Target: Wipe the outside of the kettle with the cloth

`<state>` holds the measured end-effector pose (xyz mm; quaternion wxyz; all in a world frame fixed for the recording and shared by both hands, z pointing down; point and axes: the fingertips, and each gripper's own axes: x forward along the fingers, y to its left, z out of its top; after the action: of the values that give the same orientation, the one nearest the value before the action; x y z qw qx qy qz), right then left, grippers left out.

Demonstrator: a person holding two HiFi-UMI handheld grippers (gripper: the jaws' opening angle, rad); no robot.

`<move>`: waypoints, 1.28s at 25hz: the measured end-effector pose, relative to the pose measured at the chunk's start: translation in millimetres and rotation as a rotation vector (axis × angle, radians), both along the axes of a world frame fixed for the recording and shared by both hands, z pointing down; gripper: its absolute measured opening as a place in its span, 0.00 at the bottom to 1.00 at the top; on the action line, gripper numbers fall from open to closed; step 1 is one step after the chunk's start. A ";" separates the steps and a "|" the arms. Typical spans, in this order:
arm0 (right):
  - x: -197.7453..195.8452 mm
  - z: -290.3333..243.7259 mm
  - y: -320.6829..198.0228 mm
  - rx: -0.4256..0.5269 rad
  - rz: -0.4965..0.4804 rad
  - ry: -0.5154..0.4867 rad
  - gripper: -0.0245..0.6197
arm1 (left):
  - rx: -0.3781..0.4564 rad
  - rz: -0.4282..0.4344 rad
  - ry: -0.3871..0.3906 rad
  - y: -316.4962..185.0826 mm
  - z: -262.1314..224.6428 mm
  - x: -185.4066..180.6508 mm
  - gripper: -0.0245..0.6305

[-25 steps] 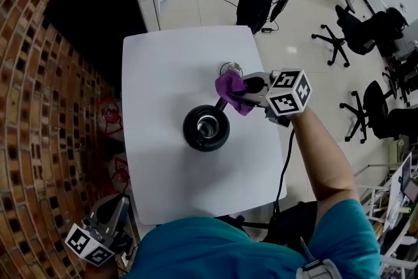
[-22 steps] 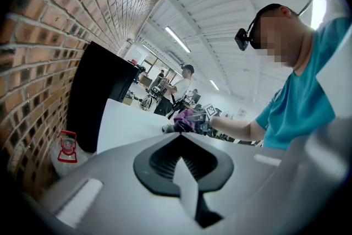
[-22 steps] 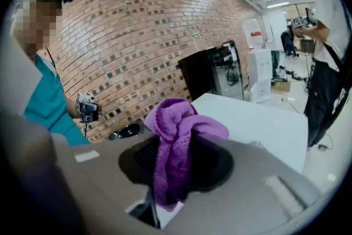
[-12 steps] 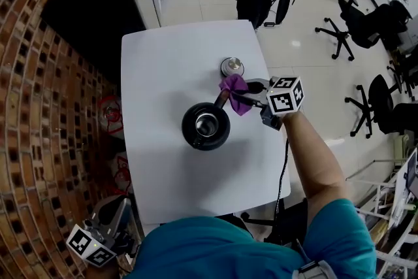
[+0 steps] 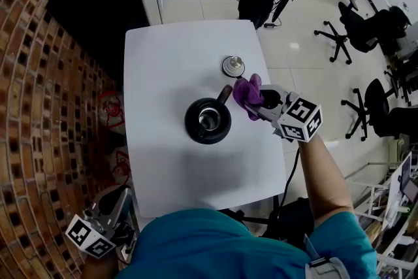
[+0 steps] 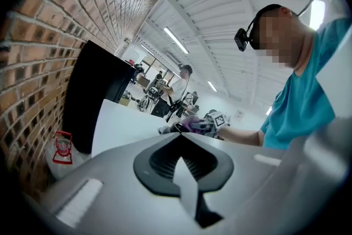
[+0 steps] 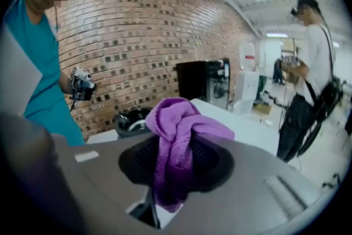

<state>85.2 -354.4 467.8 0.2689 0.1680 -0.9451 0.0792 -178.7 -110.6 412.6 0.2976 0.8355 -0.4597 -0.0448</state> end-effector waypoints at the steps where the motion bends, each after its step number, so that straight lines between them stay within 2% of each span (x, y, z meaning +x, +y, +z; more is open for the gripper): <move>1: -10.1 -19.7 7.5 0.063 -0.042 0.016 0.18 | 0.007 -0.001 0.006 -0.1 -1.7 -1.6 0.04; 4: -41.5 -41.8 22.9 0.173 -0.163 0.091 0.18 | 0.029 0.009 0.019 0.5 -7.0 0.8 0.04; 7: -53.5 -29.0 32.8 0.175 -0.221 0.165 0.18 | 0.053 0.024 0.025 4.0 -11.6 6.7 0.04; 10: -52.1 -12.9 49.6 0.150 -0.234 0.194 0.18 | 0.060 0.021 0.033 10.3 -11.1 4.7 0.04; 14: -44.8 -8.8 74.9 0.142 -0.206 0.176 0.18 | 0.056 0.011 0.044 19.9 -7.3 0.6 0.04; 20: -52.1 2.7 126.8 0.245 -0.237 0.242 0.18 | 0.061 0.005 0.063 28.8 -5.3 -4.1 0.04; 23: -69.1 13.5 149.3 0.352 -0.329 0.362 0.18 | 0.064 0.004 0.066 33.9 -4.2 -6.0 0.04; 27: -95.7 32.1 165.1 0.503 -0.533 0.596 0.18 | 0.069 -0.008 0.062 41.0 -3.3 -12.4 0.04; 29: -105.3 39.8 164.6 0.547 -0.623 0.717 0.18 | 0.073 -0.013 0.057 45.6 -2.8 -15.0 0.04; 32: -116.5 44.5 163.7 0.554 -0.728 0.848 0.18 | 0.082 -0.029 0.059 52.7 -2.0 -20.0 0.04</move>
<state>-31.3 -190.8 512.2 0.5770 -0.0844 -0.7380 -0.3394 -198.7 -57.9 410.6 0.2760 0.8386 -0.4605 -0.0927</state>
